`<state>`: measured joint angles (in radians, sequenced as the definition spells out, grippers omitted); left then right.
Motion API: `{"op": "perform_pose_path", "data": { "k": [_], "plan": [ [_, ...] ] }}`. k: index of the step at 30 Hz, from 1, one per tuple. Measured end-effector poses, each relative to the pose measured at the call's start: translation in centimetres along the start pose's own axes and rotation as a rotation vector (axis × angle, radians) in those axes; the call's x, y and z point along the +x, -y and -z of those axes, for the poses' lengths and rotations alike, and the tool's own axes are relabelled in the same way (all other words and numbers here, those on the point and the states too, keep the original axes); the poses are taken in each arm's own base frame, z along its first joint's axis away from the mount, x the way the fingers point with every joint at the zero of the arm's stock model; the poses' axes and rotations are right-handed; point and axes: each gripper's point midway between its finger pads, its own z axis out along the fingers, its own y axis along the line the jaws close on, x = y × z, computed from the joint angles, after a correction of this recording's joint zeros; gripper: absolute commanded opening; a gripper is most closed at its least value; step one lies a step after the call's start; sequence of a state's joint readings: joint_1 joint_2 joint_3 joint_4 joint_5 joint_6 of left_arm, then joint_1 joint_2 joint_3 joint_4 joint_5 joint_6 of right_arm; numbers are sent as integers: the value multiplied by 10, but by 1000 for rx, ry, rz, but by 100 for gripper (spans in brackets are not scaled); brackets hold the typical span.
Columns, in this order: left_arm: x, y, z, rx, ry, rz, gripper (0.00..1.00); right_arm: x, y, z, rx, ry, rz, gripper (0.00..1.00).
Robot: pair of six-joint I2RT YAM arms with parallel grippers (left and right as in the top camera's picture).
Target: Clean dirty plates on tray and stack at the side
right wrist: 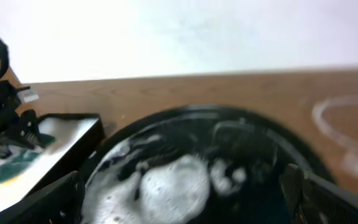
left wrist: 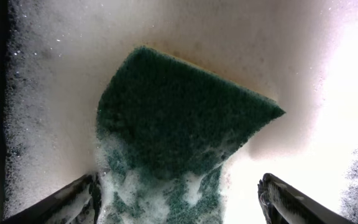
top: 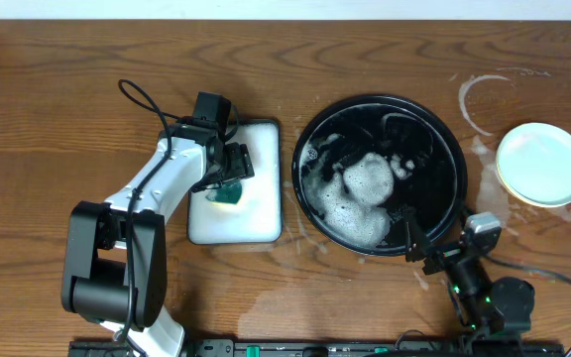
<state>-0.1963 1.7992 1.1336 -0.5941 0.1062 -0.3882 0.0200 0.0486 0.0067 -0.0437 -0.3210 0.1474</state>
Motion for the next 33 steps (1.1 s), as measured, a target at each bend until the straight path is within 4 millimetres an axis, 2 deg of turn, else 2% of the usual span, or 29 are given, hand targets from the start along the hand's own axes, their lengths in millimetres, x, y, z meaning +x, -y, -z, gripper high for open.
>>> {"op": "perform_pose_path", "data": {
  "k": [3,16,33],
  "plan": [
    [0,0,0,0,0,0,82,-8,-1,2,2,34,85,99],
    [0,0,0,0,0,0,82,-8,7,2,51,33,240,99],
    [0,0,0,0,0,0,82,-8,9,3,61,36,122,99]
  ]
}}
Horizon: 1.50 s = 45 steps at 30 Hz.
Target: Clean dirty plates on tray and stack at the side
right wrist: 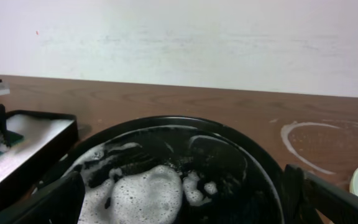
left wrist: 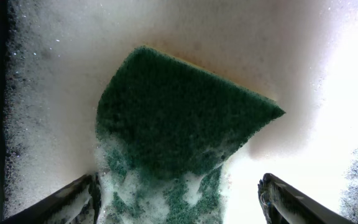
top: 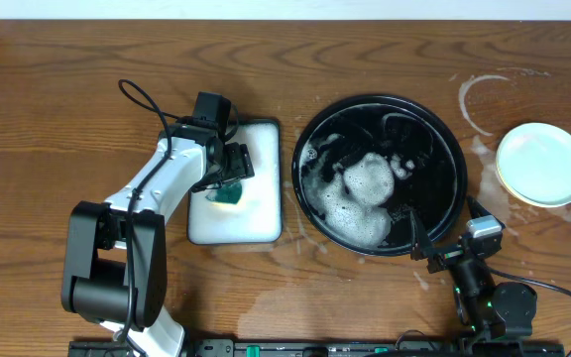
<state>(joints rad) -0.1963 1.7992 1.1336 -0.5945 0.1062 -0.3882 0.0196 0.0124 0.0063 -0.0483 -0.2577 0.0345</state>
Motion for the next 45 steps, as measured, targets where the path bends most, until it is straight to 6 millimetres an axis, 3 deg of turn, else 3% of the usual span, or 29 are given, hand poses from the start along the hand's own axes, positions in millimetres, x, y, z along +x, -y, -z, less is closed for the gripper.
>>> {"op": "perform_pose_path", "data": {
  "k": [29,40,45],
  "plan": [
    [0,0,0,-1,0,0,82,0,0,0,0,0,-11,99],
    [1,-17,1,-95,10,0,82,0,0,0,-1,0,-11,99],
    [19,-28,3,-142,-66,-35,82,0,0,0,-1,0,-11,99]
  ]
}}
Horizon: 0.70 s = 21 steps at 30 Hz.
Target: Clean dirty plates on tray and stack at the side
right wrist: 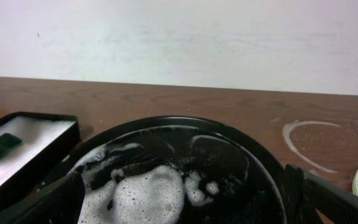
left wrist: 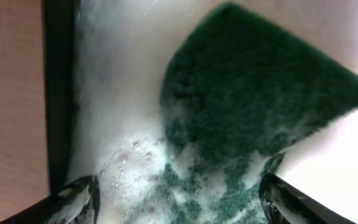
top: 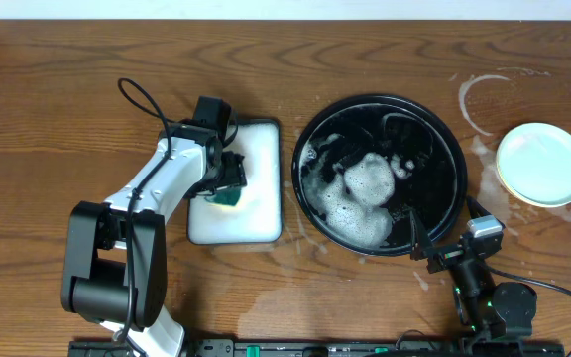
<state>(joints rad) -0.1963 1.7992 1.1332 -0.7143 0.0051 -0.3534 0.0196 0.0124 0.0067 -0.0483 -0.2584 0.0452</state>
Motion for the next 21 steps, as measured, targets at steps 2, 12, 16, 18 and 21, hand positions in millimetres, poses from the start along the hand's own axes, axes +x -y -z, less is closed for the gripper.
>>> {"op": "perform_pose_path", "data": {
  "k": [2,12,16,18,21],
  "plan": [
    [3,-2,0,-10,-13,-22,82,0,0,0,0,0,0,99],
    [-54,21,77,150,400,-61,82,0,0,0,0,0,0,99],
    [-61,21,128,199,557,-98,82,0,0,0,0,0,0,99],
    [-55,18,148,212,618,-123,82,0,0,0,0,0,0,99],
    [-38,9,158,210,660,-163,82,0,0,0,2,1,0,99]
  ]
}}
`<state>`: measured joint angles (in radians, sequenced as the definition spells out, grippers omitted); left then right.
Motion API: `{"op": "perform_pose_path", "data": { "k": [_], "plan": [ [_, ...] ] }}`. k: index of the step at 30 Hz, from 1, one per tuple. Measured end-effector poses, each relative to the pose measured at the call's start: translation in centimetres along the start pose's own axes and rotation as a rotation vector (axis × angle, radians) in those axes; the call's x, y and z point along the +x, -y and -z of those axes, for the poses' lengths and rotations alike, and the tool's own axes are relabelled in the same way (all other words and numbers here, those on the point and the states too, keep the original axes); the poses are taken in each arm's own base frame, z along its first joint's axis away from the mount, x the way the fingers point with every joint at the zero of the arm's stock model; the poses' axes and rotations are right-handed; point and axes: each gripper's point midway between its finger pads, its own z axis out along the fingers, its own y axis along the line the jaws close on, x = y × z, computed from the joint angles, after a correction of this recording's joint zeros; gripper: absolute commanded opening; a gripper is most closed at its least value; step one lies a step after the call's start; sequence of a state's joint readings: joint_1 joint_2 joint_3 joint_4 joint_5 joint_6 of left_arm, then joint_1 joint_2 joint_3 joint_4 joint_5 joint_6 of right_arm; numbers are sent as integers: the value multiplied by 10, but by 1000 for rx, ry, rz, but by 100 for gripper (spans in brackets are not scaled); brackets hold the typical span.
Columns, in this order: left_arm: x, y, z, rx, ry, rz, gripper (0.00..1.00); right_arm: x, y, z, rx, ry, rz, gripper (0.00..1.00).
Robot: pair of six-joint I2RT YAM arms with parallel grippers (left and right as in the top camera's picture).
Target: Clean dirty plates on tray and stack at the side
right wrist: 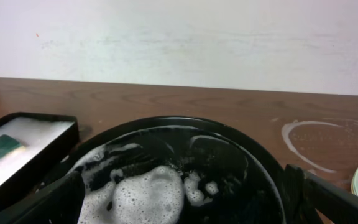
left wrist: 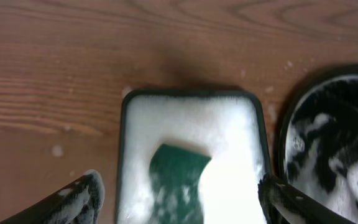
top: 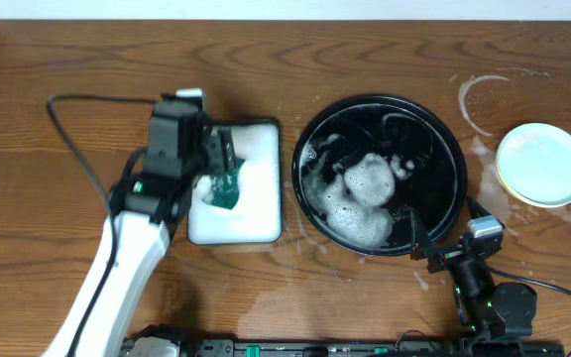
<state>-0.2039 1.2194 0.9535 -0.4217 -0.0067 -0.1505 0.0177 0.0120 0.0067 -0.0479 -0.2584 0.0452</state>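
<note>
A round black tray point(top: 448, 198) holds a heap of white foam point(top: 360, 193); dark dish outlines point(top: 404, 127) show under the suds. One clean white plate point(top: 542, 164) sits at the far right. A green sponge point(left wrist: 176, 179) lies in the rectangular soap tray point(left wrist: 129, 143), which is full of foam. My left gripper point(left wrist: 179, 186) hangs open high above the sponge, with foam on its fingers point(left wrist: 82, 198). My right gripper point(right wrist: 182, 180) is open and empty at the round tray's near rim point(right wrist: 272, 168).
A soapy ring mark point(top: 479, 94) and wet patches point(top: 266, 312) lie on the brown wooden table point(top: 67, 79). The soap tray point(top: 258, 230) stands just left of the round tray. The white plate shows at the right wrist view's edge.
My left gripper was low over the sponge near the soap tray's left wall; it is now raised well above the tray, still open. The sponge stays in the foam. The right arm has not moved.
First my left gripper stood open low around the sponge while the right wrist view was blurred. Then the right gripper rested at the round tray's front rim. The left gripper shifted toward the soap tray's left wall, and now it is lifted without the sponge.
</note>
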Motion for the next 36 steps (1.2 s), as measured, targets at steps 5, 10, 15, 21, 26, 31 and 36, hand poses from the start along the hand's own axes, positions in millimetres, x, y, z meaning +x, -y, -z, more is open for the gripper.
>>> {"op": "perform_pose_path", "data": {
  "k": [5,10,15,21,26,31,36],
  "plan": [
    [15,-18,24,-13,87,-14,82,0,1,0,4,0,-1,99],
    [20,-46,47,-44,276,34,82,0,1,0,4,1,0,99],
    [23,-56,69,-47,440,48,82,0,1,0,4,0,-1,99],
    [36,-68,80,-69,540,63,82,0,1,0,4,1,0,99],
    [49,-71,83,-70,593,63,82,0,1,0,4,0,-1,99],
    [50,-70,90,-58,707,59,82,0,1,0,4,0,-1,99],
    [53,-70,90,-47,798,55,82,0,1,0,4,-1,-1,99]
  ]
}}
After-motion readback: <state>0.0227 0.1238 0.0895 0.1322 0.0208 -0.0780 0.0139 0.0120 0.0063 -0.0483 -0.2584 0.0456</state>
